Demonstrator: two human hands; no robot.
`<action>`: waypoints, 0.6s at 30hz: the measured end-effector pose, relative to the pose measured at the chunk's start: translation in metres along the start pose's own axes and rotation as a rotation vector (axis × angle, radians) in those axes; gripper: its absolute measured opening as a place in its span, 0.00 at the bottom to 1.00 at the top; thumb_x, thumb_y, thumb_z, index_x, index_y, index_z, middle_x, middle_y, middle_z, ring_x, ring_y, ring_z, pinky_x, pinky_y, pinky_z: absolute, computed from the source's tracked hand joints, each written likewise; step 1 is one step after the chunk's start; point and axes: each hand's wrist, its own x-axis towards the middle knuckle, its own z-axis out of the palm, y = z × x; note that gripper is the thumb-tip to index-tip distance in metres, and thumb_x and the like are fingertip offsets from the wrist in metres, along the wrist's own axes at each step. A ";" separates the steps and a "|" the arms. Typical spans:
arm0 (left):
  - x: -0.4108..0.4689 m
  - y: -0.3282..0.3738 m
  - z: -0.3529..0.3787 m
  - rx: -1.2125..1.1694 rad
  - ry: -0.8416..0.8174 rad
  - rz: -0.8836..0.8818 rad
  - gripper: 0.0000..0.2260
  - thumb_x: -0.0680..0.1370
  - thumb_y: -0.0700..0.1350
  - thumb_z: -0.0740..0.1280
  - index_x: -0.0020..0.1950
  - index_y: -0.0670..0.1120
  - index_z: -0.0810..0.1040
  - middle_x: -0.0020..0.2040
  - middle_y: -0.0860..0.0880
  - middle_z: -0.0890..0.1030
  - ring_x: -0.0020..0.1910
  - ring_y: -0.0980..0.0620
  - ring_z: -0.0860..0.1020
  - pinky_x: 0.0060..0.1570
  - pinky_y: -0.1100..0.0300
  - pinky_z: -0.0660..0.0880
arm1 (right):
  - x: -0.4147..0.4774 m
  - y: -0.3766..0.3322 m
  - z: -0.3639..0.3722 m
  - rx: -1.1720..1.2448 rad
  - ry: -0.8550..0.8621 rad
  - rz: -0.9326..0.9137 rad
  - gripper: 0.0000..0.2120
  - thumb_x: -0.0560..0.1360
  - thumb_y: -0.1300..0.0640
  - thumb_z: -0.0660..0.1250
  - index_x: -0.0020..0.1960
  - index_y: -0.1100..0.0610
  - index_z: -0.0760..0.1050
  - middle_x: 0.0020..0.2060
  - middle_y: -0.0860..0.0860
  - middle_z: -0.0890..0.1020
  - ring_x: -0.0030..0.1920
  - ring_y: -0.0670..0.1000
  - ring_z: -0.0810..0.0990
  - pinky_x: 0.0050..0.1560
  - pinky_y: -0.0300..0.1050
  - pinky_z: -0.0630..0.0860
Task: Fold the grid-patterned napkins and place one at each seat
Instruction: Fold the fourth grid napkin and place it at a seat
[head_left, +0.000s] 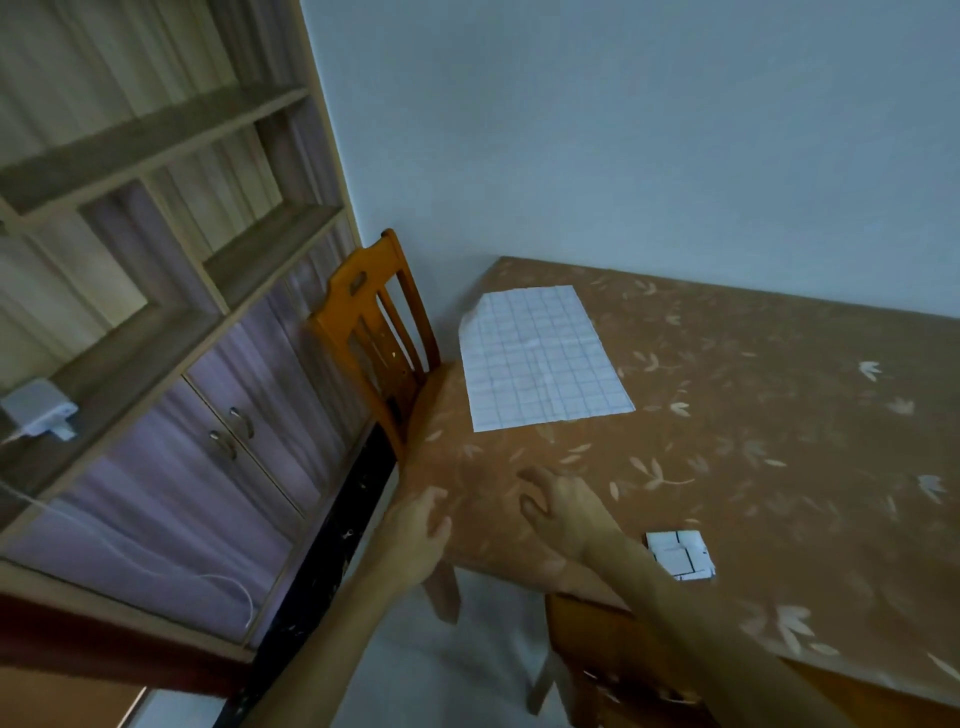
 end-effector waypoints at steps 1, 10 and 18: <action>0.000 -0.008 -0.008 -0.017 -0.001 -0.002 0.18 0.81 0.46 0.65 0.71 0.48 0.73 0.66 0.47 0.78 0.64 0.49 0.77 0.63 0.55 0.74 | 0.004 -0.009 0.003 -0.002 0.002 -0.003 0.20 0.79 0.53 0.63 0.70 0.55 0.74 0.64 0.54 0.80 0.61 0.56 0.80 0.61 0.49 0.76; 0.024 -0.053 -0.061 -0.086 0.013 -0.033 0.17 0.81 0.46 0.65 0.70 0.48 0.73 0.64 0.47 0.78 0.62 0.50 0.77 0.61 0.56 0.75 | 0.053 -0.059 0.020 0.000 0.003 0.003 0.19 0.79 0.54 0.62 0.70 0.55 0.74 0.64 0.53 0.80 0.60 0.56 0.81 0.61 0.49 0.77; 0.079 -0.074 -0.075 -0.056 -0.045 -0.040 0.18 0.81 0.46 0.65 0.72 0.47 0.72 0.65 0.46 0.77 0.63 0.49 0.76 0.64 0.52 0.74 | 0.115 -0.061 0.035 0.052 -0.017 0.030 0.18 0.81 0.53 0.62 0.70 0.54 0.73 0.64 0.52 0.80 0.61 0.54 0.80 0.60 0.45 0.77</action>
